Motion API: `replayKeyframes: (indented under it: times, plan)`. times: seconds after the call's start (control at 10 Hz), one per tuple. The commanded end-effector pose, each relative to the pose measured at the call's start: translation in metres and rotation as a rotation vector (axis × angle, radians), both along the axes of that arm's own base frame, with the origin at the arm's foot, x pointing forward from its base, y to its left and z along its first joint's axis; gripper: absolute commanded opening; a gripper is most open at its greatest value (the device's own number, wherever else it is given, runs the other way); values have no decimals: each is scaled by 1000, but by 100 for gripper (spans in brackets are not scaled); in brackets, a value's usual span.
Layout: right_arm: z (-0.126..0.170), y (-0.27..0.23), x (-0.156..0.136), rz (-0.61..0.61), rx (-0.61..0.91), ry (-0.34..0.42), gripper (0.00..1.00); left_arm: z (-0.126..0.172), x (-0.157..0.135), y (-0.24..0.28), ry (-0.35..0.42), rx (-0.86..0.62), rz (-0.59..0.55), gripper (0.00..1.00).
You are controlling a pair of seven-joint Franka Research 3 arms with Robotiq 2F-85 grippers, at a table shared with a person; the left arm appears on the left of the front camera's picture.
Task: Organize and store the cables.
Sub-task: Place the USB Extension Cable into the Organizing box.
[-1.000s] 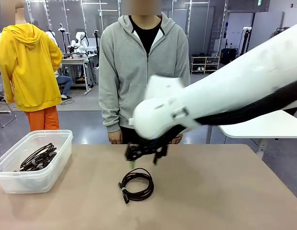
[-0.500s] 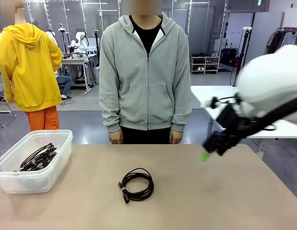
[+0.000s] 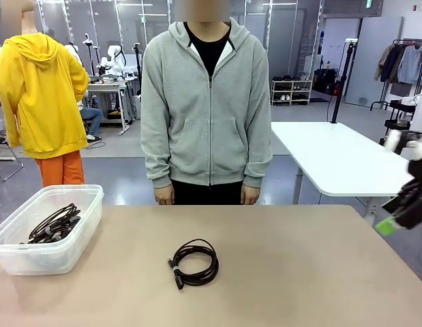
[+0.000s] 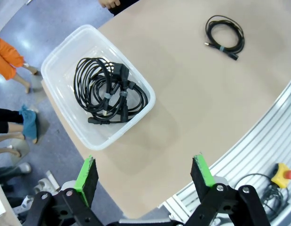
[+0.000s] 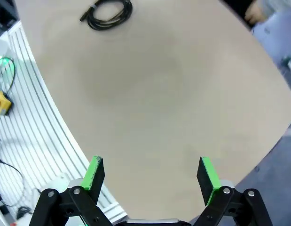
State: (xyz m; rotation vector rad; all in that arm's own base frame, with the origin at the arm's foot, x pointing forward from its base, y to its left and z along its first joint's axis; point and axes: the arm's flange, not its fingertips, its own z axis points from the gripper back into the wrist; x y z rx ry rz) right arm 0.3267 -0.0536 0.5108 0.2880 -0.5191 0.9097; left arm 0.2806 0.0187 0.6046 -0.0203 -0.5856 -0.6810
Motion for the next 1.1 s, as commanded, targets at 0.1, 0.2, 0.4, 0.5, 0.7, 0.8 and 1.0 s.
replayKeyframes:
  times: [0.1,0.2,0.4,0.5,0.7,0.8,1.0]
  plan:
    - [-25,-71,-40,313,208,-99,100,2,-1,-1,7,16,24,100]
    - [-30,-94,-45,340,281,-122,100,2,-1,-1,7,16,24,100]
    - [-43,-120,-61,373,307,-200,100,-6,6,-19,25,-20,-20,100]
    - [-50,-129,-66,352,370,-217,100,-14,16,-45,62,-55,-49,100]
    - [-47,-119,-69,351,323,-217,100,-35,34,-92,170,-153,-18,100]
    - [-47,-119,-69,351,323,-217,100,-46,41,-117,179,-142,12,100]
    - [-47,-119,-69,351,323,-217,100,-72,50,-171,120,-109,-38,100]
